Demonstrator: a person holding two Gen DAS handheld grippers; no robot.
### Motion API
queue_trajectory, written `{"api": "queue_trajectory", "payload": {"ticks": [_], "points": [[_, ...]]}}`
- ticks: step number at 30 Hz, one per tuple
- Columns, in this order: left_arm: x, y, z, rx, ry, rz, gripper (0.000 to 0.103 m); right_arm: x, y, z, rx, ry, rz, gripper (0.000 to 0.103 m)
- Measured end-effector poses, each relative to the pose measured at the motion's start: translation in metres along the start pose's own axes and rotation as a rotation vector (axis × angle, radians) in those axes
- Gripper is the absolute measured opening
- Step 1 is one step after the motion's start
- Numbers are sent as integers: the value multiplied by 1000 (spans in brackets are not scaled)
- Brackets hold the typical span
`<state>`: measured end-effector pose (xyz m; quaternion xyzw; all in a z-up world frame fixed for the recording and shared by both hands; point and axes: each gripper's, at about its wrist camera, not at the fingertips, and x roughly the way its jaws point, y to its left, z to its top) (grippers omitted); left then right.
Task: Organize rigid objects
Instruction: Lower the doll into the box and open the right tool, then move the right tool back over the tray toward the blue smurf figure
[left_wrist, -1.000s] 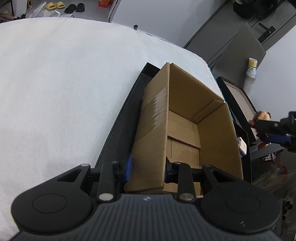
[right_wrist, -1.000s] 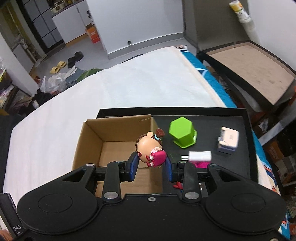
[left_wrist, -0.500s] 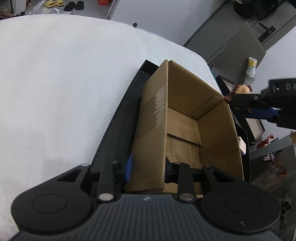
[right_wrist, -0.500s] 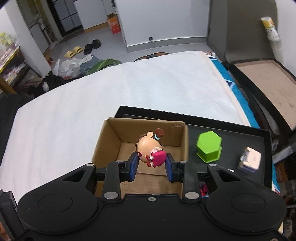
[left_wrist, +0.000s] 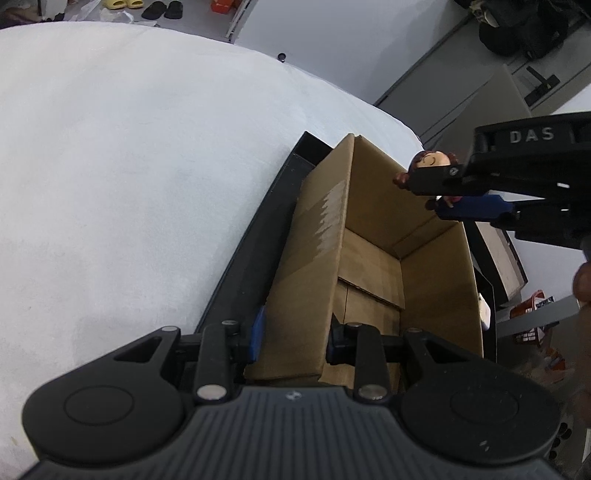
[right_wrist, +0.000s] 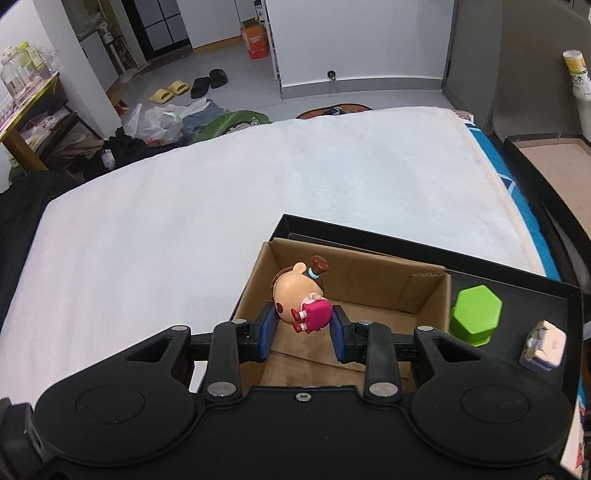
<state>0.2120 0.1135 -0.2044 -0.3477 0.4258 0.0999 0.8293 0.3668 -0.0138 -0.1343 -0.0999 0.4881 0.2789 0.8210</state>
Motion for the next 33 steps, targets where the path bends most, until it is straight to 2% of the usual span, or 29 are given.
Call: {"api": "queue_trajectory", "payload": {"ticks": [4,5,8,12,23,27,33], "points": [[1,0,2,-7,-1,0,30,6,6,1,-18,-3,-7,35],[1,1,2,-7,-2,0,30,7,7,1,-22,-3,-13,41],[1,4,4,-20,0,-9,30,3,10,-1,-32,-8,-2,46],[0,4,3,-18,1,-8,30,-7,10,-3,-41,-20,-3,60],[-1,4,4,-20,3,-4,30,-29,8,-11,-65,-22,-32,67],[-2,6,4,-31,1,-1,30,-44,3,-15,-64,-42,-47,76],[-4,4,4,-23,-1,6,30,-62,-19,-28,-34,-58,-69,77]]}}
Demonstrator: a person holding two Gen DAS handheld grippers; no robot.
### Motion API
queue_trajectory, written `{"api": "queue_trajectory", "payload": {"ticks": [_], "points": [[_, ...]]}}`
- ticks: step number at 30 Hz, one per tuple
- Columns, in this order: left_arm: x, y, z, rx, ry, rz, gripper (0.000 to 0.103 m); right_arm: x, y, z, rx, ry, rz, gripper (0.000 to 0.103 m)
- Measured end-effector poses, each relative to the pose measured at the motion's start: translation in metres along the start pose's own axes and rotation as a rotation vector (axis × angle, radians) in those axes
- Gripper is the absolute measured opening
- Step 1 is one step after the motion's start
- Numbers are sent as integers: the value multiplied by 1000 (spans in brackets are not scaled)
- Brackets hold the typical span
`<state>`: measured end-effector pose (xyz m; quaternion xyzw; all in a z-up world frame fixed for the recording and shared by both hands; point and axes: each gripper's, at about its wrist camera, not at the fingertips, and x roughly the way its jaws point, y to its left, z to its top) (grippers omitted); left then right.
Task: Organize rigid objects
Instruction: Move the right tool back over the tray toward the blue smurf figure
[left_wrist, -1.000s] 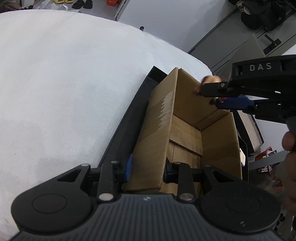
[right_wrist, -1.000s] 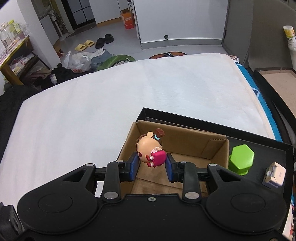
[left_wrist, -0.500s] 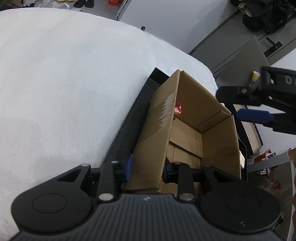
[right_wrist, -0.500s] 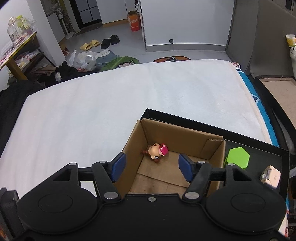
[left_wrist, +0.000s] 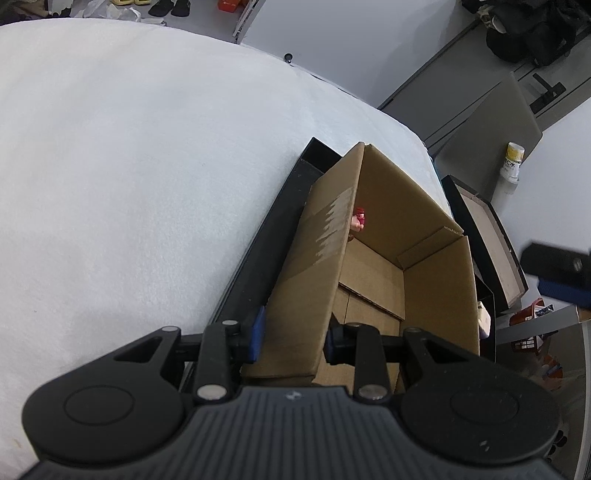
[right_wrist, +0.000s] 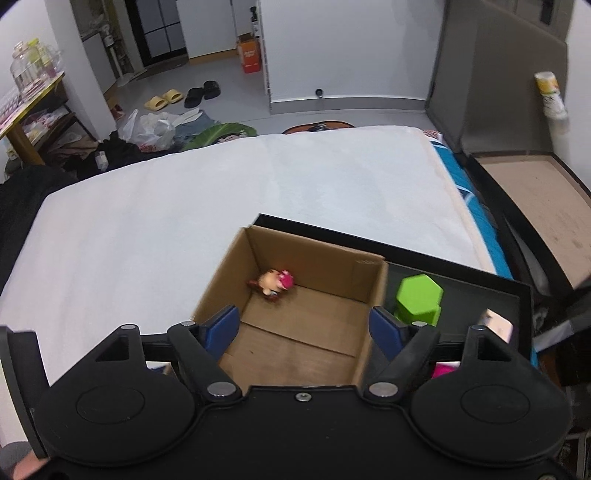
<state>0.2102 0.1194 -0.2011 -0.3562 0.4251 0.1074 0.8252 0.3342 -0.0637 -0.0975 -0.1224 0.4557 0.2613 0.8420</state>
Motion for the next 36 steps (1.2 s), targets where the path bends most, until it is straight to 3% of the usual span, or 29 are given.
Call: {"api": "queue_trajectory", "payload": {"ticks": [18,23,36], "points": [[-4,-2,1,0,-14,19,30,-27,-63,-41,85,-51,-43,78],[-5,-3,0,6,-21,24,30,-18,-79,-63,111,-45,-67,78],[-4,-11,-3,26,-28,56,30,4,-108,-107,189,-69,-19,78]]}}
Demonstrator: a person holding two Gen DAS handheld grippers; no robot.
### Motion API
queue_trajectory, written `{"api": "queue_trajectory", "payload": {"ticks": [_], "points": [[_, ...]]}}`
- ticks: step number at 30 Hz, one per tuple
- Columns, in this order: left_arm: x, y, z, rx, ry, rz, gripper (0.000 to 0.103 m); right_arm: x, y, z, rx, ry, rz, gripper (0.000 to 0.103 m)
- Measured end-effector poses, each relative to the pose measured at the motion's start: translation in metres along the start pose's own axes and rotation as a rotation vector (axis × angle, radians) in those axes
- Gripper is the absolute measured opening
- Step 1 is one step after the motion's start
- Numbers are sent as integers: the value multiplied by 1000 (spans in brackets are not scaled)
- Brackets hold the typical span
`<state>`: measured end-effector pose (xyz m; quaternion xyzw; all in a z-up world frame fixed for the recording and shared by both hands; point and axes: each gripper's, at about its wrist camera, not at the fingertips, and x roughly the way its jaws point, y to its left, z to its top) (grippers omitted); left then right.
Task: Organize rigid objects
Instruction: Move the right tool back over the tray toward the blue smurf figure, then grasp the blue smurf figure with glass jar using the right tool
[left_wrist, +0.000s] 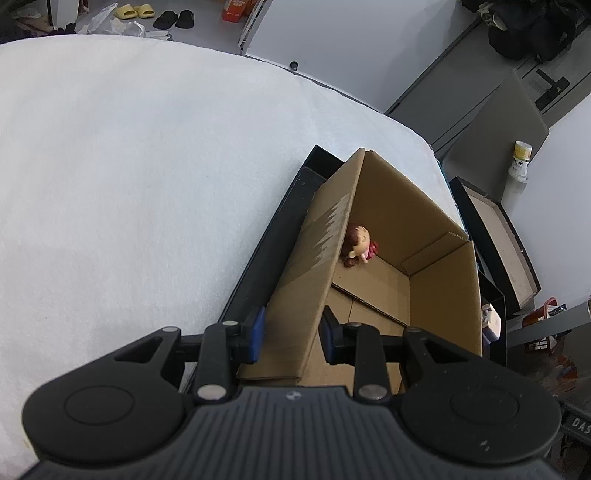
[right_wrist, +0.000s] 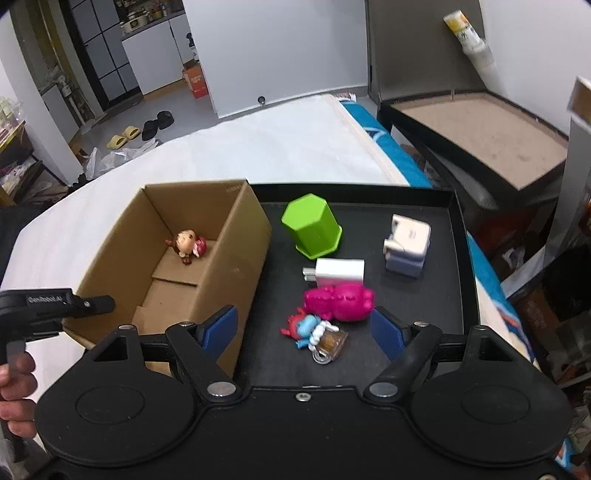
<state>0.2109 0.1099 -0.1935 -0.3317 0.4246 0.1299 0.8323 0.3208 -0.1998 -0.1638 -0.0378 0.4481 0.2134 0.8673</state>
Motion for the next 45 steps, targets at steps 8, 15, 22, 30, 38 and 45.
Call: {"api": "queue_trajectory", "payload": {"ticks": [8,15,22,30,38,45], "points": [[4,-3,-1,-1,7,15,30,18,-14,-18,15,-11,26,78],[7,-6,-1,-4,10,28,30,46,-14,-22,20,18,55,78],[11,-9,-1,2,10,41,30,67,-18,-25,49,45,46,78],[12,-7,-1,-3,12,41,30,83,-15,-28,59,36,-2,78],[12,-6,-1,-6,12,40,30,84,-22,-30,104,23,-27,71],[10,-5,0,-8,10,36,30,76,-23,-32,120,28,24,47]]}}
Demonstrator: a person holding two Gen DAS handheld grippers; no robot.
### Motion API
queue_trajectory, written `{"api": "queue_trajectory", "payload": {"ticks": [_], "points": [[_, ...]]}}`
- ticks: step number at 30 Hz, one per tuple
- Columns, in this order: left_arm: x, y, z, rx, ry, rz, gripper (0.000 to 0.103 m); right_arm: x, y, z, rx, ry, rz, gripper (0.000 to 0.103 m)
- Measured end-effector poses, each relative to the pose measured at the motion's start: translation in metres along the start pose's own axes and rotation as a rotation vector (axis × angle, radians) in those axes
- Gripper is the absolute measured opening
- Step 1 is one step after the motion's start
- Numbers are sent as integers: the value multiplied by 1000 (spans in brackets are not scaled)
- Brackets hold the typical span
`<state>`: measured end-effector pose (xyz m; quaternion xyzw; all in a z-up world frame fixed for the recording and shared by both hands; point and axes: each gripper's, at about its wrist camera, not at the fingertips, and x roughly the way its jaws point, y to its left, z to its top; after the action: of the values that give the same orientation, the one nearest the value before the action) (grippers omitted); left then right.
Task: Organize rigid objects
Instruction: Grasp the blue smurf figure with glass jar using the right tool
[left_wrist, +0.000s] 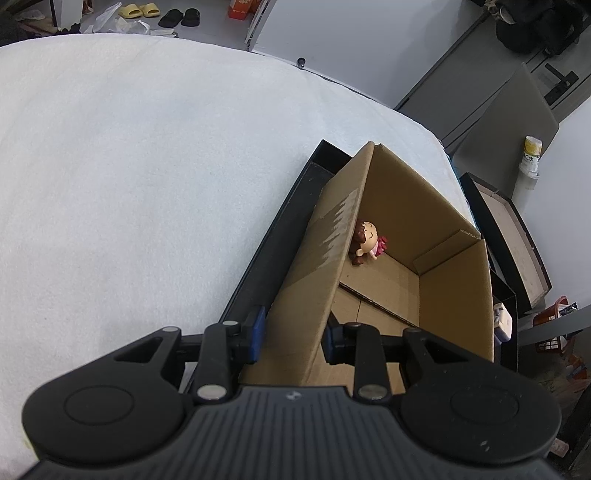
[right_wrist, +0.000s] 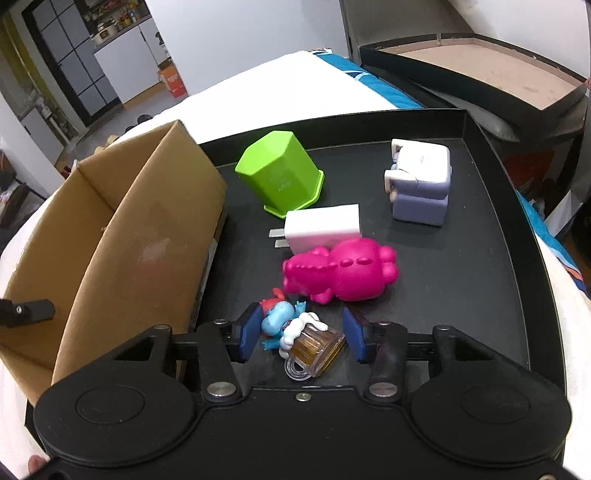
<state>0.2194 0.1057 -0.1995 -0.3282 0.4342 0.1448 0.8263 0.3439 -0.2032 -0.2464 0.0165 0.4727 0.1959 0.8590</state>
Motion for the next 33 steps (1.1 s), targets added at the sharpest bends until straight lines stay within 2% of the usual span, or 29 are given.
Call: {"api": "queue_trajectory", "payload": {"ticks": [4,6,13,33], "points": [[-2,0,1,3,-2,-4,30,-5,-2,-4,20,14,4,46],[-3,0,0,3,-2,-6,30,-9,-4,-6,38,21,16,33],[-3,3,1,3,6,-20,30,-13,-1,-8,45,50,-4,33],[-3,6,4,4,9,-49,30,-54,8,3,18,23,-43,33]]}}
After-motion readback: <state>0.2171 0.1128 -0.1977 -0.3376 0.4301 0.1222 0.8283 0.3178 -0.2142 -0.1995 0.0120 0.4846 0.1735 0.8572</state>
